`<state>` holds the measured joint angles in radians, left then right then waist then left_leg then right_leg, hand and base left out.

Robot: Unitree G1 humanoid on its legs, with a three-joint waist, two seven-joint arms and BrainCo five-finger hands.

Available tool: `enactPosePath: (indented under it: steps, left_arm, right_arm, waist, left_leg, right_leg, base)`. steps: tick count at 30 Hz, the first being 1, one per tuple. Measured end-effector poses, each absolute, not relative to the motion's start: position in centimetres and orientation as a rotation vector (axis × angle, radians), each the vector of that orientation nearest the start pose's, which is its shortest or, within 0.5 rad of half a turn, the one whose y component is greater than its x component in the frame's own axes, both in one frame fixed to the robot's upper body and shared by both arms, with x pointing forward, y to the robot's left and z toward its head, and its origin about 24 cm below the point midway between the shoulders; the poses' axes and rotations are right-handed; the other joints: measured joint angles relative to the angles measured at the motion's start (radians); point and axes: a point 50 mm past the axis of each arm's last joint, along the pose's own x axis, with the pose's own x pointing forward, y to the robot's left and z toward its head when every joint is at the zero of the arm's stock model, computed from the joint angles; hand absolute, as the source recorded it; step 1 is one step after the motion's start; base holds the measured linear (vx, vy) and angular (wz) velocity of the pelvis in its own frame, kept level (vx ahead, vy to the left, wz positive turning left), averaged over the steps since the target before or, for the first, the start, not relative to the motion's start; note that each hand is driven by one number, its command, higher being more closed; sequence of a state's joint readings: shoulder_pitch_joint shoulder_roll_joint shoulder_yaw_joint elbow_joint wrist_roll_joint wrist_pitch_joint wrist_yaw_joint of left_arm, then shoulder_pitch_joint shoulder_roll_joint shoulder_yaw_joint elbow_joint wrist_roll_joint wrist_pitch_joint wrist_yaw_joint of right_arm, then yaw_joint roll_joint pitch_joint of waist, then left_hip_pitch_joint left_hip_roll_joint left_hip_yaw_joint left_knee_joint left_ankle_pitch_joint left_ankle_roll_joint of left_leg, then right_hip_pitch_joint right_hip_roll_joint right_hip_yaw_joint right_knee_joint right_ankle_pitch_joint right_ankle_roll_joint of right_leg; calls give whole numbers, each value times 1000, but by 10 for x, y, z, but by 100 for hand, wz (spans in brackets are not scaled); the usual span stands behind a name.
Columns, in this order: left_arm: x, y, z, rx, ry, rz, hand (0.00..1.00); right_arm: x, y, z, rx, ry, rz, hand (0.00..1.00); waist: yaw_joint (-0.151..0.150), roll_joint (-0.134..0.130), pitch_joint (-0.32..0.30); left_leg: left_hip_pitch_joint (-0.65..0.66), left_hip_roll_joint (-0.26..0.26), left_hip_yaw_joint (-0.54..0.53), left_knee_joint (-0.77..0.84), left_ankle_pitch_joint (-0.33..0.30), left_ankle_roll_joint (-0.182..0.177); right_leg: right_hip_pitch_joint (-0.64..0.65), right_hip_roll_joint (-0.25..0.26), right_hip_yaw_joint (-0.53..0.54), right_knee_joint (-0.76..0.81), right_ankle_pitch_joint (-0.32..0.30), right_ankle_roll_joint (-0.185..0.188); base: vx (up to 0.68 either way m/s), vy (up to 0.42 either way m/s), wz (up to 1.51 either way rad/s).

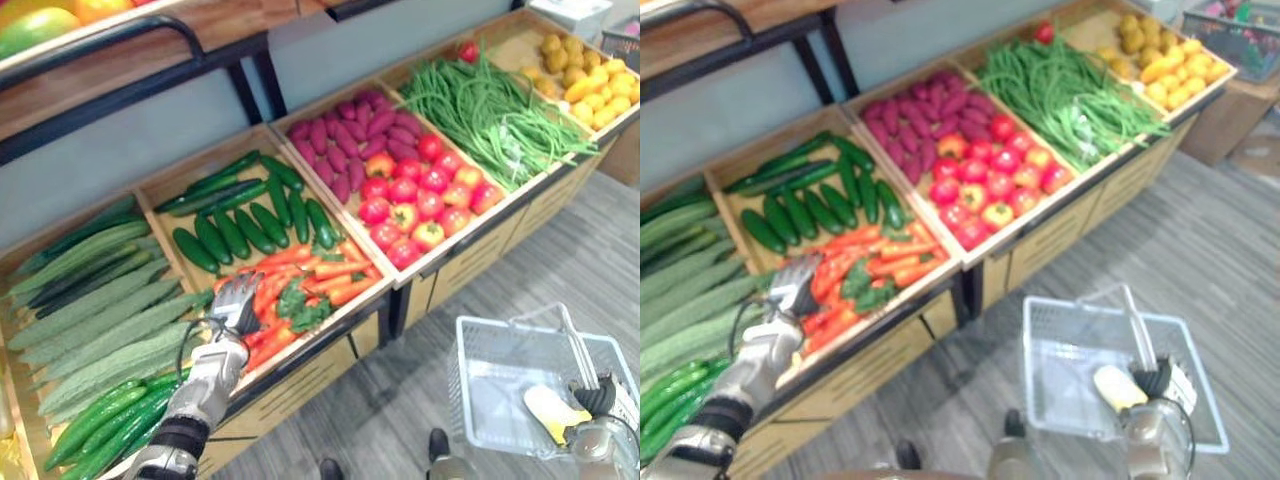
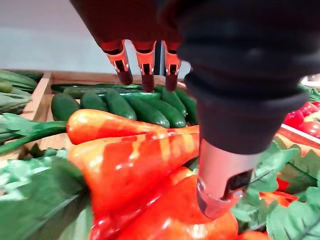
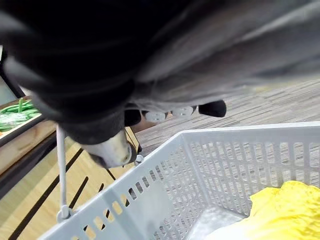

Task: Pick vegetable in the basket

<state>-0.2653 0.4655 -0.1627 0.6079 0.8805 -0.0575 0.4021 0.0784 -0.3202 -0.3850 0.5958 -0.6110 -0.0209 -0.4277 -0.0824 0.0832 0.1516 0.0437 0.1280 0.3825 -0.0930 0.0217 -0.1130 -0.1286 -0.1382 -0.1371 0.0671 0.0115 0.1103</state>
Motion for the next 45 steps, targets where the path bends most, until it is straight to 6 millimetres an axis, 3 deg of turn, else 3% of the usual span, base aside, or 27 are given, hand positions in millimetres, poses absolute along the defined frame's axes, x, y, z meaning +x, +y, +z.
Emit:
enactPosePath:
  steps: [5, 10, 20, 21, 45]
  left_arm:
    - [303, 245, 28, 1407, -17, 152, 0]
    - [307, 250, 22, 1421, 44, 155, 0]
    - [310, 254, 23, 1417, 63, 162, 0]
    - [309, 255, 22, 1414, 68, 161, 100]
    - [310, 283, 29, 1313, 160, 299, 100]
  right_arm:
    - [172, -342, -33, -947, 517, -673, 100]
    - [185, -341, -25, -939, 472, -690, 100]
    - [183, -341, -26, -941, 479, -694, 100]
    - [183, -341, -26, -941, 478, -694, 100]
    - [192, -336, -23, -961, 449, -648, 100]
  waist:
    - [-1, 0, 32]
    - [-24, -3, 70]
    - [-21, -6, 81]
    - [-21, -8, 82]
    - [-21, -34, 123]
  left_leg:
    - [-12, -4, 17, 0, 0, 0]
    - [-35, -7, 24, 1, 0, -1]
    - [-40, 0, 23, 9, -2, -2]
    - [-40, 0, 23, 10, -2, -2]
    - [-51, -2, 5, 27, 3, 1]
  right_leg:
    - [-30, -1, 26, 6, 5, 2]
    - [-61, -1, 40, 6, 17, 3]
    - [-64, 4, 39, 9, 18, 3]
    - [-64, 4, 39, 11, 18, 3]
    - [-74, -6, 21, 43, 12, -2]
  base:
    - [4, 1, -14]
    - [-29, 3, -8]
    - [-3, 0, 0]
    - [0, 0, 0]
    - [-10, -2, 1]
